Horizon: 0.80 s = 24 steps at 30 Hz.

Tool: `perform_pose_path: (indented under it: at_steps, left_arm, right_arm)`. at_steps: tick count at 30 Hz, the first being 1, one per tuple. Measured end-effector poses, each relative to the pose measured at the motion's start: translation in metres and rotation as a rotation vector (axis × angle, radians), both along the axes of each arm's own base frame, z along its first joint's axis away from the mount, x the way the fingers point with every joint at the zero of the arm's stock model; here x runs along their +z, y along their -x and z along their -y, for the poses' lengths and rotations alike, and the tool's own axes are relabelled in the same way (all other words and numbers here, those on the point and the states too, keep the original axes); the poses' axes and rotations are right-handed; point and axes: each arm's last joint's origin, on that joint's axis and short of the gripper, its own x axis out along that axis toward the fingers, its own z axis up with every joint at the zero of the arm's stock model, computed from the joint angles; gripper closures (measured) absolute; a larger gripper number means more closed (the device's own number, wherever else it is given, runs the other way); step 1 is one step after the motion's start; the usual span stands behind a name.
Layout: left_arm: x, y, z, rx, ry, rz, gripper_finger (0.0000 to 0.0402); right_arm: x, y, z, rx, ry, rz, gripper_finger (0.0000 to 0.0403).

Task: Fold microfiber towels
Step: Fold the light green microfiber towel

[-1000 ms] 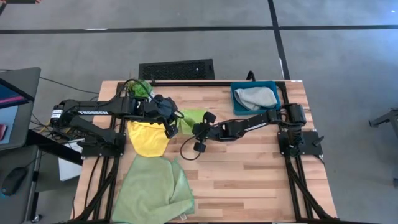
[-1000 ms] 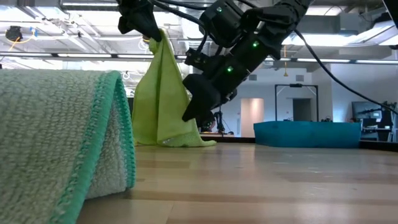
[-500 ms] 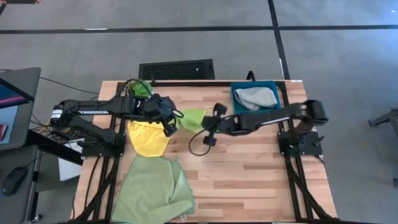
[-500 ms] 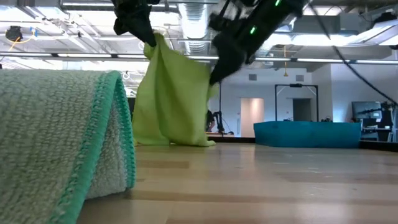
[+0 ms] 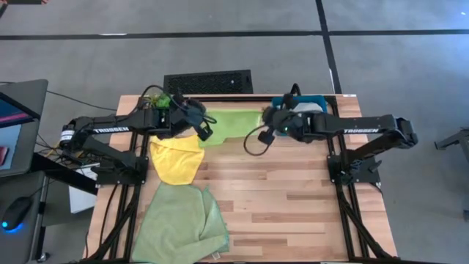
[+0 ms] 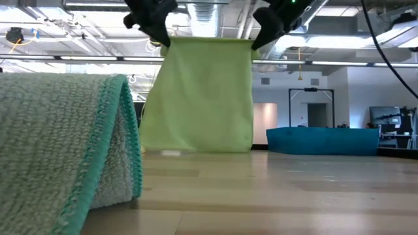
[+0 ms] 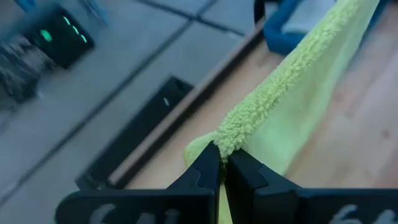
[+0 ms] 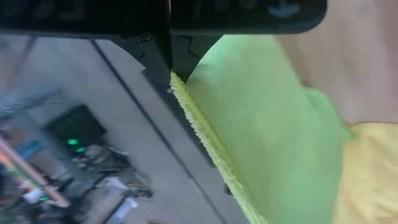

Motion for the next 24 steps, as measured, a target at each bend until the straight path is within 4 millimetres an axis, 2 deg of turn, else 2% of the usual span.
perform_pose_path:
  at_steps: [6,11,18,24]
  left_arm:
    - [0.012,-0.007,-0.016,-0.051,-0.102,0.055,0.0401]
    - [0.01,-0.004,-0.021,-0.057,-0.102,0.009,0.0401]
    - [0.004,-0.006,-0.008,-0.212,0.011,-0.022,0.0401]
    - [-0.003,-0.005,0.012,-0.323,0.179,-0.025,0.0401]
  right_arm:
    - [0.007,0.006,0.025,-0.083,0.073,-0.001,0.0401]
    - [0.008,0.008,0.028,-0.074,0.083,-0.02,0.0401]
    - [0.002,0.015,-0.001,-0.012,0.036,-0.098,0.0401]
    - [-0.014,0.021,-0.03,0.044,-0.127,-0.184,0.0401]
